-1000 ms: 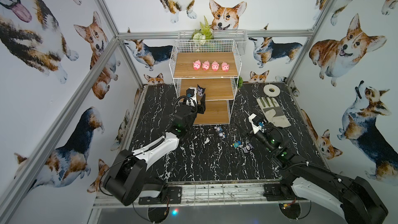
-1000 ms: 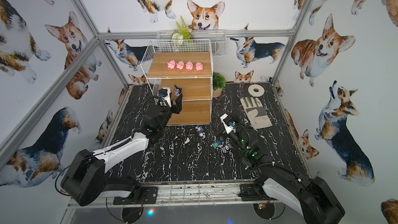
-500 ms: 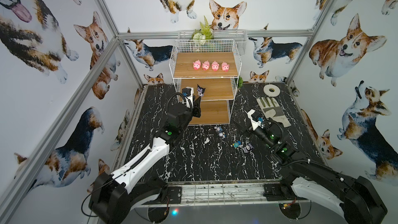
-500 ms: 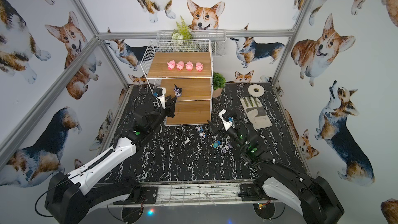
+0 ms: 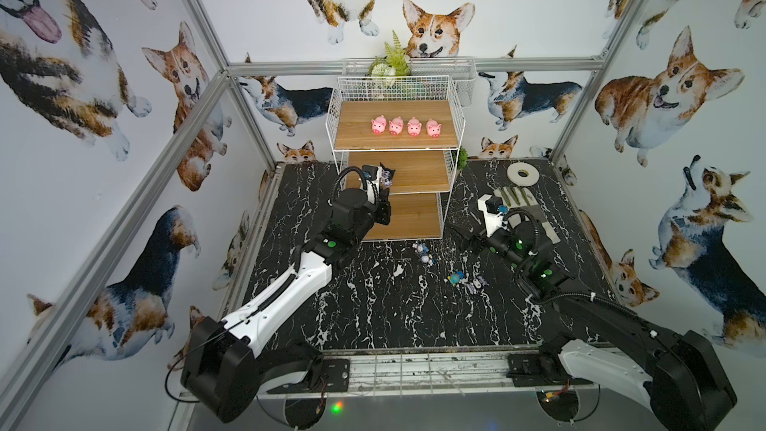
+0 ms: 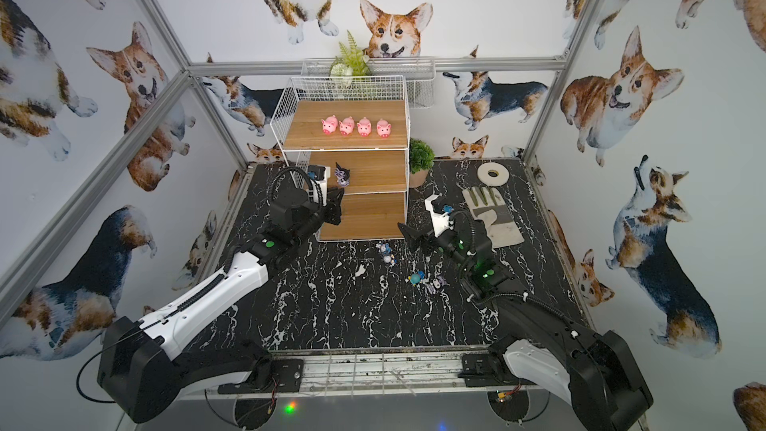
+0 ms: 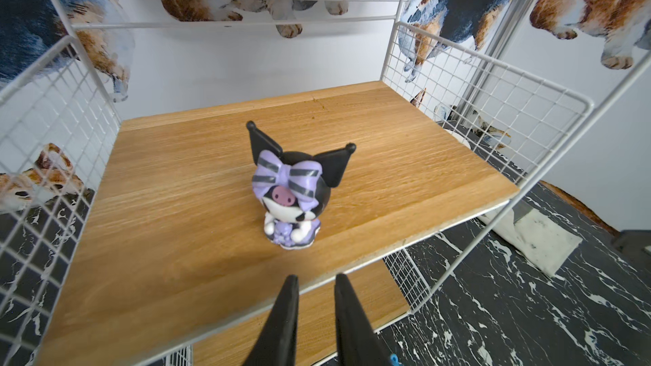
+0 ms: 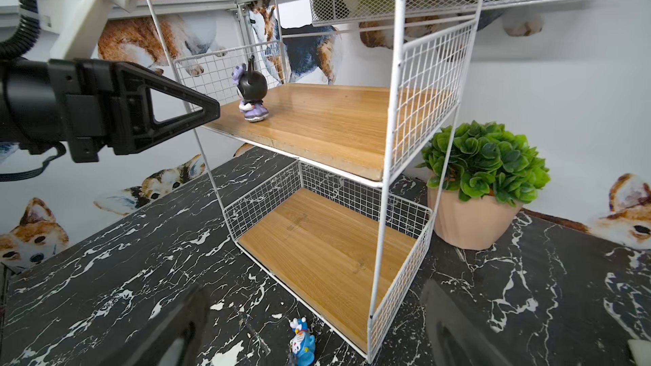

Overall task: Organize plastic toys on shelves
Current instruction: Place the plastic toy on the shelf.

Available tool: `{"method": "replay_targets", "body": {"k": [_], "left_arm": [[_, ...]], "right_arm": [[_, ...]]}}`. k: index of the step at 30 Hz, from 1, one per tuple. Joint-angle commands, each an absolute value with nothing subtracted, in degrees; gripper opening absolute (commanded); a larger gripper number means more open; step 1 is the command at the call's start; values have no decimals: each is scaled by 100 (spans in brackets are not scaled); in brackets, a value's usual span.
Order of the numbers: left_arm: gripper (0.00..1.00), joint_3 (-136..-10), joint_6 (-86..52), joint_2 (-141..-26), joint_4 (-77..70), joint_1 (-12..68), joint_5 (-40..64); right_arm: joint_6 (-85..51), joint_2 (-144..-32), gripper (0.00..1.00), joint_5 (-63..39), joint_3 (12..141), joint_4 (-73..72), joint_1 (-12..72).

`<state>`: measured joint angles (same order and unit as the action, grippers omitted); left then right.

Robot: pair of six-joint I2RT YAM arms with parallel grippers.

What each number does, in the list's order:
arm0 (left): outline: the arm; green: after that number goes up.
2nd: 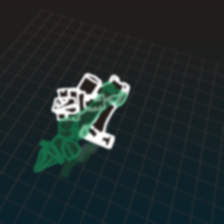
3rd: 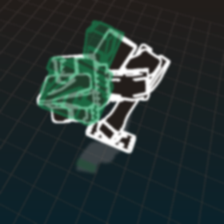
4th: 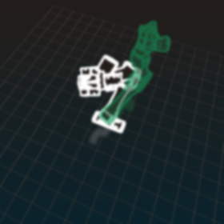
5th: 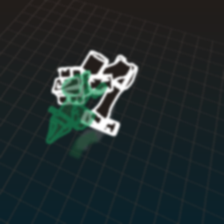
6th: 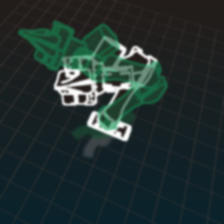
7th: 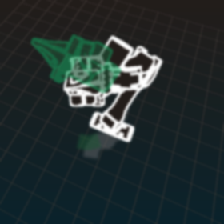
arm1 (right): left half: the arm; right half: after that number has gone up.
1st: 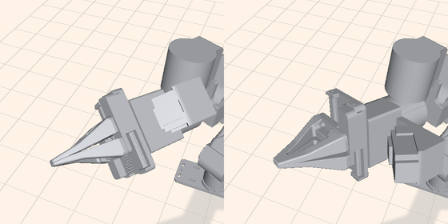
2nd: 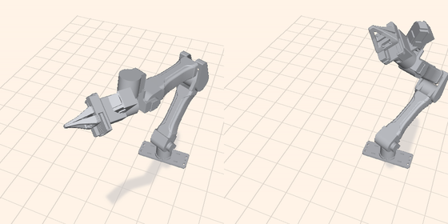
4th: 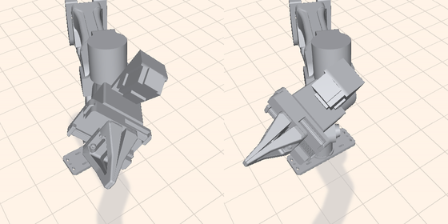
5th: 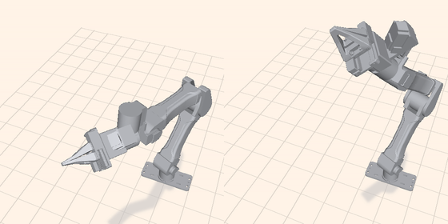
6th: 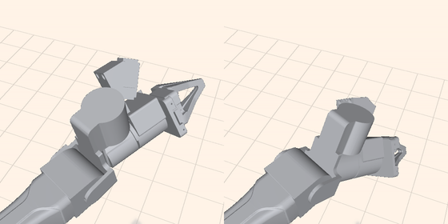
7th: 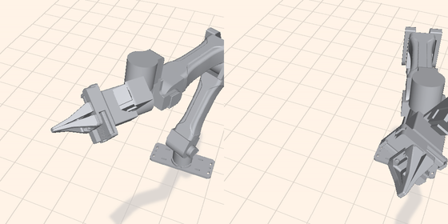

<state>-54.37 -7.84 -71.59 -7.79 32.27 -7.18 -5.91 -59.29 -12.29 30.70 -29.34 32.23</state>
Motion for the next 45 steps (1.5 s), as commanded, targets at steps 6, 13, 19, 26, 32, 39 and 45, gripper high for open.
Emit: {"method": "replay_targets", "body": {"k": [6, 13, 19, 26, 32, 39, 45], "left_arm": [[17, -5588, -694, -7504, -1233, 3222, -765], [15, -5616, -690, -7633, -1331, 3218, -809], [15, -5684, -686, -7746, -1381, 3220, -827], [16, -5745, -711, -7918, -1485, 3222, -854], [16, -5748, -738, -7980, -1588, 3226, -809], [19, -5783, -704, -8098, -1676, 3226, -843], [22, -5862, -668, -8170, -1729, 3226, -732]], "right_arm": [[-571, -5848, 99, -1353, 2944, -3106, 3209], [-540, -5871, 99, -1361, 2906, -3171, 3208], [-534, -5856, 99, -1371, 2853, -3249, 3208], [-510, -5877, 99, -1390, 2835, -3292, 3208], [-496, -5897, 100, -1416, 2834, -3296, 3208], [-492, -5893, 99, -1397, 2827, -3290, 3201], [-441, -5923, 100, -1354, 2812, -3279, 3199]]}}
